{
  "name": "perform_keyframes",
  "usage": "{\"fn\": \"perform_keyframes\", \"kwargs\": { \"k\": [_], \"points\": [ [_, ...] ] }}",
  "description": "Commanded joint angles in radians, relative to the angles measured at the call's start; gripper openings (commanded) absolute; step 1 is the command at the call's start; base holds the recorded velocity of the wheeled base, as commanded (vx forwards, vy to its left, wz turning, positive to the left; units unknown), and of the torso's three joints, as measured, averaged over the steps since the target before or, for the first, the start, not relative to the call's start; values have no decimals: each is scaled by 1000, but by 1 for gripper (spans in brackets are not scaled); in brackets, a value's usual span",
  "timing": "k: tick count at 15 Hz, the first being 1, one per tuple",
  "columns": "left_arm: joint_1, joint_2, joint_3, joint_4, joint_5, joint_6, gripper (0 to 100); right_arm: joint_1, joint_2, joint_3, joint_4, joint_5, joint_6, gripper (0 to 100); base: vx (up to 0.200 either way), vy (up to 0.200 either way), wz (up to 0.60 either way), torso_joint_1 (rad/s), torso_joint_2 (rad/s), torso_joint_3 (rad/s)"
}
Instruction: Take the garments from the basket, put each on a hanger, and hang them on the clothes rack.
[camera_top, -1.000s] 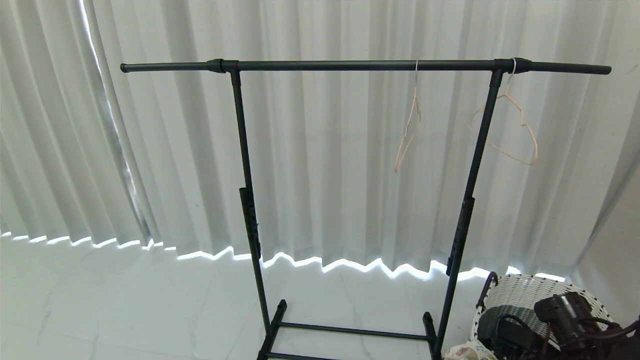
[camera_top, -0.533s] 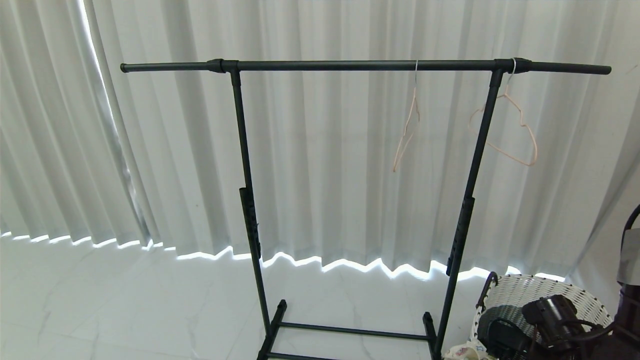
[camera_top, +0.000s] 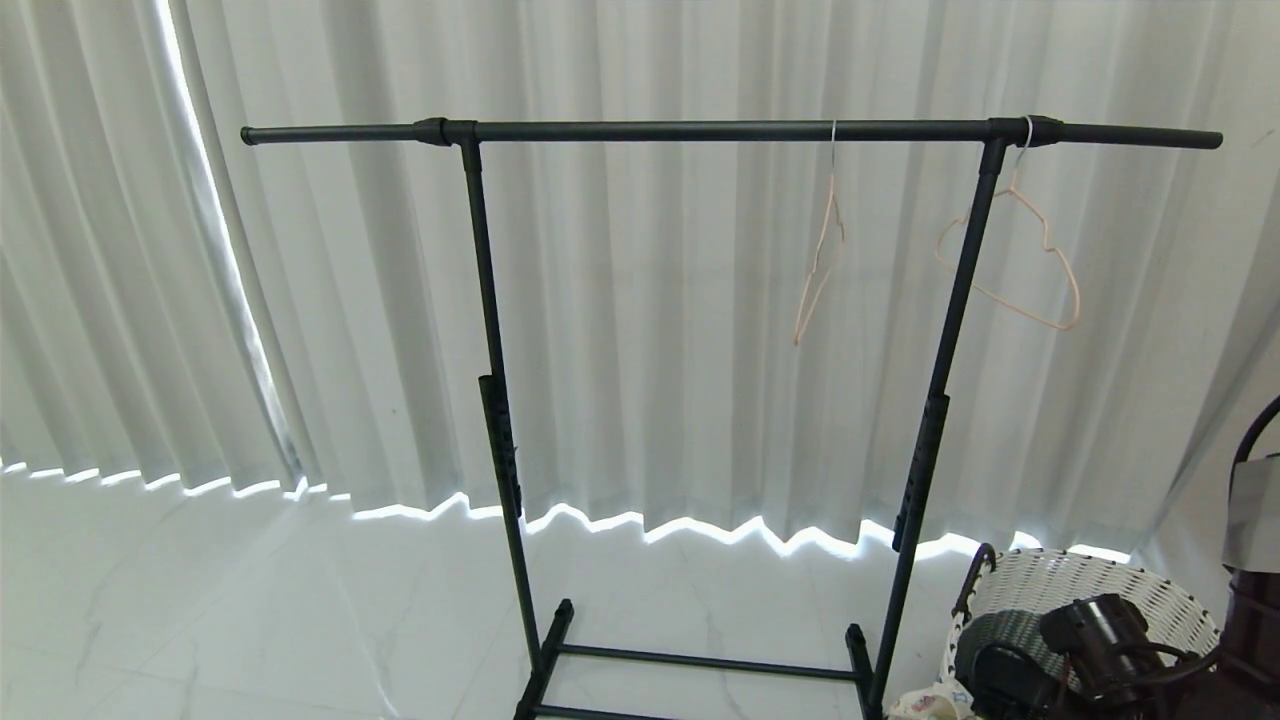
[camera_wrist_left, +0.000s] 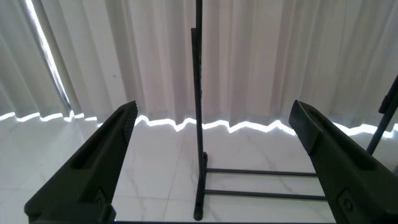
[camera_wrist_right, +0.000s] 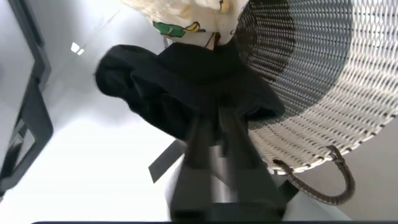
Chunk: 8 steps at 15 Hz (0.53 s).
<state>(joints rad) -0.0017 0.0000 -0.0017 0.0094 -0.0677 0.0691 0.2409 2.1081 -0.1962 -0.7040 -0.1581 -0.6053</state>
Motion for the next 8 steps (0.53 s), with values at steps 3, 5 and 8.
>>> {"fn": "perform_keyframes", "kwargs": {
  "k": [3, 5, 8],
  "points": [
    [0, 2, 0, 0, 0, 0, 100, 3, -57, 21, -5, -6, 6, 0, 0, 0, 0, 0, 0, 0],
    [0, 2, 0, 0, 0, 0, 100, 2, -178, 57, -5, -1, 24, 0, 0, 0, 0, 0, 0, 0],
    [0, 2, 0, 0, 0, 0, 100, -3, -404, 40, 26, 0, 59, 0, 0, 0, 0, 0, 0, 0]
  ]
}}
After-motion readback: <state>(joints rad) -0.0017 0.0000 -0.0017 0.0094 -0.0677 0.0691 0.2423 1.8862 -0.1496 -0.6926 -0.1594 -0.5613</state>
